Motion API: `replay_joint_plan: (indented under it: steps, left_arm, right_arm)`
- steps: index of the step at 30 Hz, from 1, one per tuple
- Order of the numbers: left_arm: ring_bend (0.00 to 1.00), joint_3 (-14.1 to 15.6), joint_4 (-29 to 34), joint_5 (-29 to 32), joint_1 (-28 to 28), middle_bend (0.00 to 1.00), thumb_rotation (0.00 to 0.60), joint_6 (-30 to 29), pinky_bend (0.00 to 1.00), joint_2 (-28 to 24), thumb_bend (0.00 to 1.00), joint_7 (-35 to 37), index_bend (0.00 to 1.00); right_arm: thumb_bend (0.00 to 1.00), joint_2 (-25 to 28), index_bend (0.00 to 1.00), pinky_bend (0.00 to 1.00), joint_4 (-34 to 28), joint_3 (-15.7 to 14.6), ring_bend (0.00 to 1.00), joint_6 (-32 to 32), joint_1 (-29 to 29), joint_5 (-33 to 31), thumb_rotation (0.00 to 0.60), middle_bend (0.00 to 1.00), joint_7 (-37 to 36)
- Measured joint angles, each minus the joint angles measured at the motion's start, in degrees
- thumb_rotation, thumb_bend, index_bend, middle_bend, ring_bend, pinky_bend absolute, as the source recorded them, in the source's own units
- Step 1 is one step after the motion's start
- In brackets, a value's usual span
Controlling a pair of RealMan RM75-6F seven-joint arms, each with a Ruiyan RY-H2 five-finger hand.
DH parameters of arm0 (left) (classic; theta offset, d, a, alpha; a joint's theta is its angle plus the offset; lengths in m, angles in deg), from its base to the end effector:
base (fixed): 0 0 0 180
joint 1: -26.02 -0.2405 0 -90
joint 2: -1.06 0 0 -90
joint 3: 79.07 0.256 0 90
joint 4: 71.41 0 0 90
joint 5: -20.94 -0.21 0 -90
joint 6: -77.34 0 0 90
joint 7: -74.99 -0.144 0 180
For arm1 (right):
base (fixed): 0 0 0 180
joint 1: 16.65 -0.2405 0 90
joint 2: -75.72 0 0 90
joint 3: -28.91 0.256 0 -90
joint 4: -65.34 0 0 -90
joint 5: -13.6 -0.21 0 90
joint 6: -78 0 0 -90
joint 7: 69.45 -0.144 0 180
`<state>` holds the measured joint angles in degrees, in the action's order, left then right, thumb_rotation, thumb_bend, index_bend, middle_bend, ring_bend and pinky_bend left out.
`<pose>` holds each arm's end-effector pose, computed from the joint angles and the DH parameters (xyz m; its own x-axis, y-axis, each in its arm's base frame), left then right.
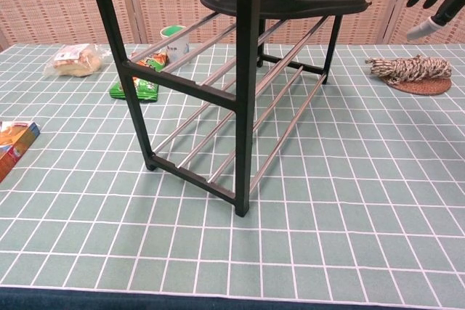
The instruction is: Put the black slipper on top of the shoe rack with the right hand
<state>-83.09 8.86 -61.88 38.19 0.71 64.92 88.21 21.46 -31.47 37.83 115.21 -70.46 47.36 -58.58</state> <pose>-0.3407 0.2323 0.1757 0.3718 0.0485 0.9270 0.9283 -0.0266 -0.3709 -0.1689 -0.3987 0.1502 0.3230 -0.4101 0.8529 -0.9420 -0.0523 0.3316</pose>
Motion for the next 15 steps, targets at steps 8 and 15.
replay_joint_plan:
  steps: [8,15]
  left_arm:
    - [0.0,0.0,0.1,-0.1,-0.2,0.0,0.6,-0.3,0.33,-0.4,0.44,0.7,0.01]
    - [0.0,0.0,0.2,-0.4,-0.2,0.0,0.6,-0.4,0.33,-0.4,0.44,0.9,0.01]
  right_arm:
    - [0.25,-1.9,0.0,0.1,2.4,-0.4,0.09,-0.8,-1.4,-0.5,0.6,0.04,-0.2]
    - [0.25,-3.5,0.0,0.1,4.3,-0.6,0.09,-1.8,-2.3,-0.5,0.6,0.04,-0.9]
